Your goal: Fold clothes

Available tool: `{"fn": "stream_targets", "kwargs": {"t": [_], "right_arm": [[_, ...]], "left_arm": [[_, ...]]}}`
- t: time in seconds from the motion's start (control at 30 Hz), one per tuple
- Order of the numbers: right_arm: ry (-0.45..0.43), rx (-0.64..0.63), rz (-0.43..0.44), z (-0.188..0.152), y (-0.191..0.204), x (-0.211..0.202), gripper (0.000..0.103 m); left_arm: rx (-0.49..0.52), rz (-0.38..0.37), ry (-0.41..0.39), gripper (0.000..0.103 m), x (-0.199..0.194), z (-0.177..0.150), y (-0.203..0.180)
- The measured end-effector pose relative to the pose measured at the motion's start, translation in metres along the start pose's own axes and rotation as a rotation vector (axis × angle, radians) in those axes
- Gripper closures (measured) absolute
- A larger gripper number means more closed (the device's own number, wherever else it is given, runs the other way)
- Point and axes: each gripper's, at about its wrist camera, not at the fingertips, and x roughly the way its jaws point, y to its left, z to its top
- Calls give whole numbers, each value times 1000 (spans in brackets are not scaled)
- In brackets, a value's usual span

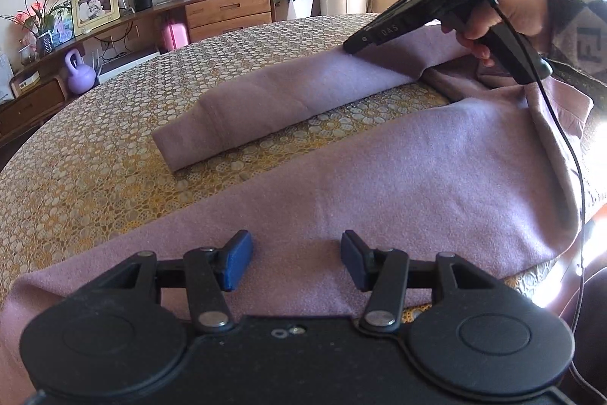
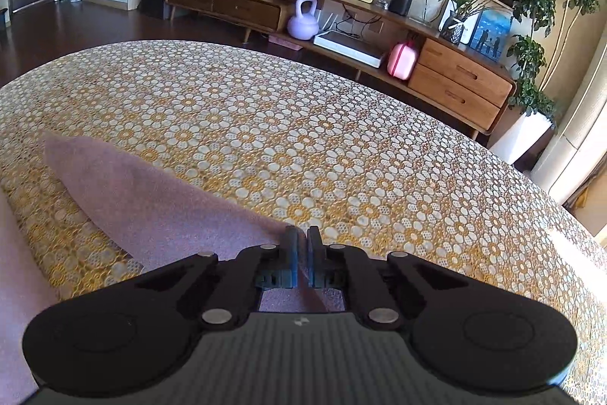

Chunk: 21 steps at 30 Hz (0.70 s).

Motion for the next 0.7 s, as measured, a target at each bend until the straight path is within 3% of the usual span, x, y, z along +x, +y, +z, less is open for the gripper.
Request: {"fn": "stream_targets", "kwargs": {"t": [0.2, 0.33, 0.43, 0.53, 0.57, 0.6, 0.7], "right_arm": [[-69, 78, 118, 22, 5, -1, 101], [-17, -14, 244, 23, 26, 1, 101], [-17, -53, 269, 24, 38, 1, 95], [-49, -89, 334, 31, 50, -1, 65], [-66, -119, 349, 34, 56, -2, 40], [-81, -154, 360, 37, 63, -3, 29], [-69, -233, 403, 51, 83, 8, 29]], "left_arm": [[-2, -13, -4, 0, 0, -1, 1], [-5, -23, -6, 0, -1, 0, 3], [-13, -23, -10, 0, -2, 1, 4], [-7, -4, -51, 0, -15, 5, 8], [-11, -5, -64, 0, -20, 7, 11], [-24, -6, -64, 0, -23, 9, 17], [-66, 32, -40, 0, -21, 8, 36]]}}
